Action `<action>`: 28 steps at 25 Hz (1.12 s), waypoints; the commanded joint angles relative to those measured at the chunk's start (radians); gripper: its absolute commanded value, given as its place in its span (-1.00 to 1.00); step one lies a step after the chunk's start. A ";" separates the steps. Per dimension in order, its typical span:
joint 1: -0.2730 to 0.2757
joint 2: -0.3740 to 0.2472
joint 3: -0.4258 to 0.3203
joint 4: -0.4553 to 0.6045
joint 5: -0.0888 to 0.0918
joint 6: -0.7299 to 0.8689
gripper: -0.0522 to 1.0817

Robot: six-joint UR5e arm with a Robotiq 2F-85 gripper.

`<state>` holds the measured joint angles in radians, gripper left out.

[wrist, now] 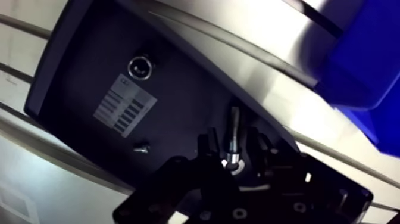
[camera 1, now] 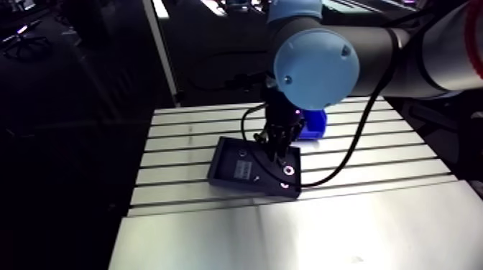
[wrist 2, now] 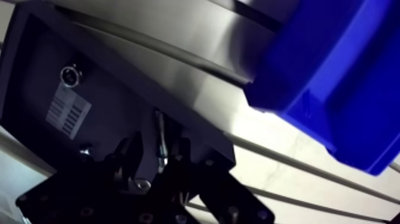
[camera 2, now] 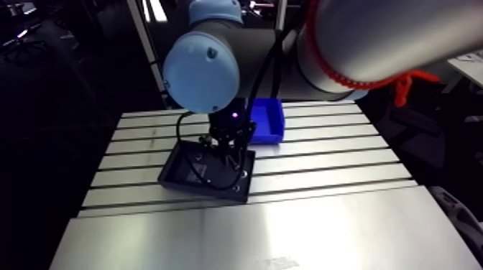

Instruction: Pick up the M10 bolt from the tray and put it into the blue bin.

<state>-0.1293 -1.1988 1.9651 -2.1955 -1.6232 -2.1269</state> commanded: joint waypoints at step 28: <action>0.000 0.002 0.007 0.000 -0.002 -0.002 0.32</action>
<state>-0.1302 -1.1972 1.9695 -2.1960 -1.6252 -2.1285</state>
